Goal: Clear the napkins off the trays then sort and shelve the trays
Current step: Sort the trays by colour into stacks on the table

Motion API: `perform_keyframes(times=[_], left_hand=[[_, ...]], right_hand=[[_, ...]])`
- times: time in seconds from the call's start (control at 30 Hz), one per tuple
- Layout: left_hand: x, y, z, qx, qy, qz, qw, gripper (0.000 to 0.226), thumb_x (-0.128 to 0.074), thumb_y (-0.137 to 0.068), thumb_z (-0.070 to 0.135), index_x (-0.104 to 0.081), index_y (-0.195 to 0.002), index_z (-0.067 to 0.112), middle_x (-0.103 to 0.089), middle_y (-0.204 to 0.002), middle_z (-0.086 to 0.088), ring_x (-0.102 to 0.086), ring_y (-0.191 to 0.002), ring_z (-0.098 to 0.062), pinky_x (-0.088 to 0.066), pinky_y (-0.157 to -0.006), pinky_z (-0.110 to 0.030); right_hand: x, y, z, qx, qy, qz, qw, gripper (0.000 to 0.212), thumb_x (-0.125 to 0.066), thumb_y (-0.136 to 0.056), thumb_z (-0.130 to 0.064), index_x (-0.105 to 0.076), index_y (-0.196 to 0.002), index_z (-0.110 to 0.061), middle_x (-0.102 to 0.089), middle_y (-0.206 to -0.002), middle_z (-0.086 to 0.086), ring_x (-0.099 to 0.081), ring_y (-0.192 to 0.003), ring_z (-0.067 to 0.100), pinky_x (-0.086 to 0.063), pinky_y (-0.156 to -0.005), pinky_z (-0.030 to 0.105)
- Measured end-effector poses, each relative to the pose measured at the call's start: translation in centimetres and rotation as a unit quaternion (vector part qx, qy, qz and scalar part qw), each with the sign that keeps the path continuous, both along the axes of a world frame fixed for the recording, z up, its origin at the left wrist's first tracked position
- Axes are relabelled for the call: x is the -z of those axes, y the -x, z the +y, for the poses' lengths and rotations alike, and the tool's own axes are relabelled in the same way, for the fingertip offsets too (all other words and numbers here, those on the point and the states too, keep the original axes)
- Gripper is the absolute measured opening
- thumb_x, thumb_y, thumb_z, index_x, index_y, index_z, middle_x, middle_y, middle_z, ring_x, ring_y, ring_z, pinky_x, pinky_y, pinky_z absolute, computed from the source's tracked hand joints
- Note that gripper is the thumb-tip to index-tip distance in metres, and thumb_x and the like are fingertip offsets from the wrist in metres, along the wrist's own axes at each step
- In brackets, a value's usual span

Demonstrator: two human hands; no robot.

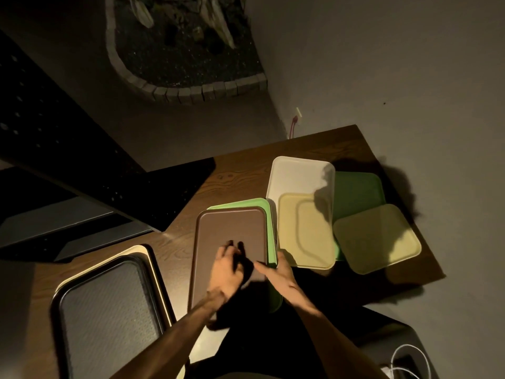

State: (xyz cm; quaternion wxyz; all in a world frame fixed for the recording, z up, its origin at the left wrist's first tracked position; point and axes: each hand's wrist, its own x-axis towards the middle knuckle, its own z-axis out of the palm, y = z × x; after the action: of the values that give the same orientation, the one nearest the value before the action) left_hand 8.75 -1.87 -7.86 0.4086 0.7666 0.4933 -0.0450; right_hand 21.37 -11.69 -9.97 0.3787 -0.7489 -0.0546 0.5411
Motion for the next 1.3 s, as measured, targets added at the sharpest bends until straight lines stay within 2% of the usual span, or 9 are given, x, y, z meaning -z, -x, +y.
perform_keyframes(times=[0.1,0.2,0.3,0.47,0.67,0.8,1.0,1.2,1.3], left_hand=[[1.4,3.4,2.0,-0.111,-0.044,0.089,0.989,0.060,-0.067,-0.076,0.012,-0.047,-0.132,0.002,-0.039,-0.135,-0.023,-0.050,-0.117,-0.040,-0.047,-0.100,-0.044],[2.0,6.2,3.1,-0.229,0.027,0.103,0.968,0.070,-0.067,-0.083,0.013,-0.034,-0.144,0.005,-0.042,-0.138,-0.024,-0.056,-0.111,-0.039,-0.054,-0.089,-0.045],[2.2,7.2,2.8,-0.298,0.142,0.038,0.943,0.037,-0.062,-0.092,0.015,-0.048,-0.126,0.008,-0.061,-0.114,-0.015,-0.060,-0.079,-0.021,-0.047,-0.056,-0.023],[2.6,7.8,1.8,-0.319,0.159,-0.004,0.934,0.012,-0.055,-0.092,0.001,-0.066,-0.093,0.006,-0.067,-0.082,-0.013,-0.061,-0.068,-0.025,-0.046,-0.050,-0.019],[2.7,9.2,2.2,-0.310,0.145,0.016,0.940,0.029,-0.045,-0.087,-0.013,-0.063,-0.087,0.011,-0.061,-0.072,-0.006,-0.060,-0.069,-0.024,-0.048,-0.047,-0.015],[2.9,10.5,2.9,-0.330,0.108,0.066,0.936,0.034,-0.054,-0.085,-0.004,-0.065,-0.116,0.004,-0.069,-0.105,-0.022,-0.067,-0.100,-0.036,-0.053,-0.080,-0.032],[2.4,12.1,4.0,-0.309,0.102,0.118,0.938,0.042,-0.060,-0.083,0.006,-0.061,-0.126,0.006,-0.067,-0.115,-0.025,-0.064,-0.106,-0.039,-0.053,-0.091,-0.041],[2.3,12.4,4.1,-0.179,0.108,0.110,0.972,0.042,-0.062,-0.080,0.003,-0.061,-0.122,0.001,-0.068,-0.116,-0.021,-0.065,-0.106,-0.034,-0.054,-0.087,-0.037],[1.8,12.1,4.4,-0.147,0.117,0.093,0.978,0.040,-0.062,-0.083,0.003,-0.059,-0.121,-0.006,-0.065,-0.114,-0.019,-0.063,-0.107,-0.029,-0.049,-0.079,-0.020]], right_hand=[[0.2,0.4,0.5,-0.058,0.035,-0.068,0.995,0.095,-0.071,-0.086,-0.041,-0.012,-0.156,-0.014,-0.020,-0.162,0.009,-0.022,-0.149,0.028,-0.022,-0.121,0.042],[-0.9,0.2,0.7,-0.077,0.048,-0.087,0.992,0.079,-0.051,-0.097,-0.044,-0.010,-0.156,-0.010,-0.017,-0.163,0.011,-0.019,-0.149,0.029,-0.018,-0.121,0.040],[-1.0,0.1,1.4,-0.096,0.056,-0.130,0.985,0.063,-0.038,-0.101,-0.047,-0.032,-0.149,-0.007,-0.037,-0.153,0.017,-0.034,-0.142,0.035,-0.028,-0.117,0.044],[-1.2,-0.5,2.6,-0.158,0.088,-0.203,0.962,0.058,-0.029,-0.097,-0.062,-0.053,-0.113,-0.011,-0.061,-0.114,0.021,-0.054,-0.114,0.041,-0.043,-0.099,0.051],[-1.2,-0.1,4.3,-0.225,0.129,-0.235,0.937,0.064,-0.027,-0.097,-0.063,-0.056,-0.117,-0.010,-0.062,-0.117,0.022,-0.055,-0.115,0.041,-0.042,-0.101,0.051],[-0.9,1.3,5.1,-0.292,0.111,-0.225,0.923,0.035,-0.037,-0.103,-0.030,-0.053,-0.117,-0.004,-0.054,-0.125,0.022,-0.053,-0.118,0.038,-0.040,-0.101,0.039],[-0.8,2.6,5.6,-0.319,0.117,-0.248,0.907,0.027,-0.048,-0.097,-0.023,-0.065,-0.107,-0.004,-0.064,-0.117,0.020,-0.061,-0.109,0.035,-0.048,-0.093,0.037],[-0.5,2.5,5.1,-0.318,0.116,-0.284,0.897,0.021,-0.053,-0.093,-0.019,-0.069,-0.100,-0.006,-0.071,-0.107,0.016,-0.065,-0.103,0.033,-0.051,-0.088,0.035],[-0.3,2.8,5.0,-0.329,0.106,-0.302,0.888,0.019,-0.055,-0.091,-0.016,-0.069,-0.100,-0.007,-0.071,-0.106,0.014,-0.067,-0.099,0.031,-0.053,-0.085,0.034]])
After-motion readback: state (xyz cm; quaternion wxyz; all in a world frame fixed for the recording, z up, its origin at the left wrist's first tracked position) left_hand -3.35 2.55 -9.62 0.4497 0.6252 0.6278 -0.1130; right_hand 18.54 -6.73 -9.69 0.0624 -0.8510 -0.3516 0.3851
